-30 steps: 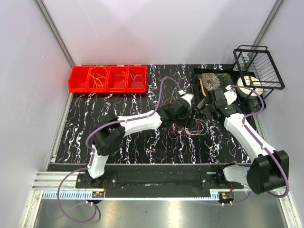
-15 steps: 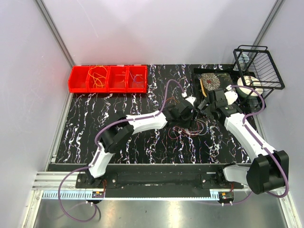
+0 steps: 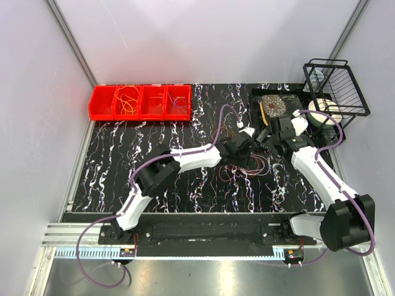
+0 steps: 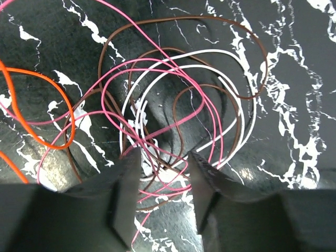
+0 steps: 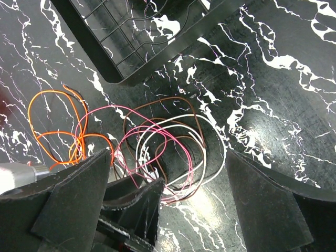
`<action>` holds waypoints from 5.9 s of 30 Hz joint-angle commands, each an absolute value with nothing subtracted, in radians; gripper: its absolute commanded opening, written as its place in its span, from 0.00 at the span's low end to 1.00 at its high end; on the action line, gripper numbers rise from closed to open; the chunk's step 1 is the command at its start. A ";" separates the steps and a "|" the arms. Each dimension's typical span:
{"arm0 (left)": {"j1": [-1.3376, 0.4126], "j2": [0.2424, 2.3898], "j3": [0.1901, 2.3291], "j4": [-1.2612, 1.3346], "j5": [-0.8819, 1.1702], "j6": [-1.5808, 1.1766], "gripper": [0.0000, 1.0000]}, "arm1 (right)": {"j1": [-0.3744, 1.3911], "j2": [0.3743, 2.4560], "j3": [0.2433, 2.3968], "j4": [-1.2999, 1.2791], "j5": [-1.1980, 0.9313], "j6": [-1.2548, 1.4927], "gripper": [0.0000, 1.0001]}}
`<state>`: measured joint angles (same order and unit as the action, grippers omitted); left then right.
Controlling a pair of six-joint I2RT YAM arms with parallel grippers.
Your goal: Untangle the cables
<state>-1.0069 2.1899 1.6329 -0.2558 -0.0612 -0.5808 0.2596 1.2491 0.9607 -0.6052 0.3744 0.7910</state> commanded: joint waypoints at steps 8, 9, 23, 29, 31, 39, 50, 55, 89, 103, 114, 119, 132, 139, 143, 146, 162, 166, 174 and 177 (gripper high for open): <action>-1.008 2.163 1.686 -0.264 -0.123 -0.575 0.00 | 0.255 1.258 0.992 -0.575 0.364 0.773 0.95; -1.008 2.137 1.680 -0.270 -0.124 -0.577 0.00 | 0.255 1.259 0.992 -0.578 0.364 0.772 0.95; -0.991 1.833 1.707 -0.458 -0.083 -0.528 0.00 | 0.255 1.279 0.982 -0.552 0.333 0.772 0.95; -0.911 1.640 1.799 -0.587 -0.136 -0.459 0.00 | 0.255 1.284 0.965 -0.520 0.290 0.758 0.95; -0.884 1.596 1.853 -0.607 -0.138 -0.417 0.00 | 0.253 1.289 0.963 -0.508 0.253 0.753 0.95; -0.861 1.388 1.694 -0.517 -0.288 -0.323 0.00 | 0.253 1.327 0.959 -0.462 0.161 0.749 0.92; -0.700 1.293 1.371 -0.509 -0.253 -0.491 0.00 | 0.253 1.362 0.953 -0.426 0.069 0.709 0.89; -0.631 1.285 1.378 -0.512 -0.241 -0.472 0.00 | 0.255 1.382 0.959 -0.420 0.041 0.706 0.88; -0.203 1.801 2.086 -0.494 -0.057 -0.361 0.00 | 0.256 1.470 0.959 -0.419 -0.161 0.692 0.84; -0.103 2.066 2.123 -0.393 -0.068 -0.452 0.00 | 0.256 1.506 0.956 -0.416 -0.215 0.680 0.83; -0.064 2.166 2.029 -0.229 0.084 -0.604 0.00 | 0.256 1.528 0.960 -0.417 -0.238 0.678 0.82; -0.064 2.180 1.993 -0.178 0.077 -0.675 0.00 | 0.256 1.531 0.960 -0.416 -0.238 0.676 0.82; -0.063 2.207 1.913 -0.135 -0.023 -0.684 0.00 | 0.256 1.566 0.969 -0.416 -0.252 0.673 0.81; -0.054 2.236 1.887 -0.135 -0.017 -0.672 0.00 | 0.256 1.582 0.971 -0.414 -0.262 0.675 0.81; -0.043 2.295 1.936 -0.181 0.034 -0.683 0.00 | 0.256 1.583 0.971 -0.416 -0.264 0.673 0.81; -0.044 2.309 1.944 -0.181 0.058 -0.687 0.00 | 0.256 1.588 0.971 -0.414 -0.264 0.673 0.81; -0.041 2.231 2.082 -0.273 0.100 -0.690 0.80 | 0.256 1.598 0.974 -0.414 -0.275 0.672 0.80; -0.051 2.131 2.080 -0.296 0.087 -0.667 0.88 | 0.255 1.598 0.976 -0.413 -0.276 0.675 0.79; -0.075 1.956 2.011 -0.442 0.017 -0.586 0.91 | 0.256 1.594 0.988 -0.414 -0.290 0.669 0.78; -0.084 1.818 1.876 -0.440 0.005 -0.572 0.89 | 0.258 1.595 0.991 -0.413 -0.291 0.673 0.78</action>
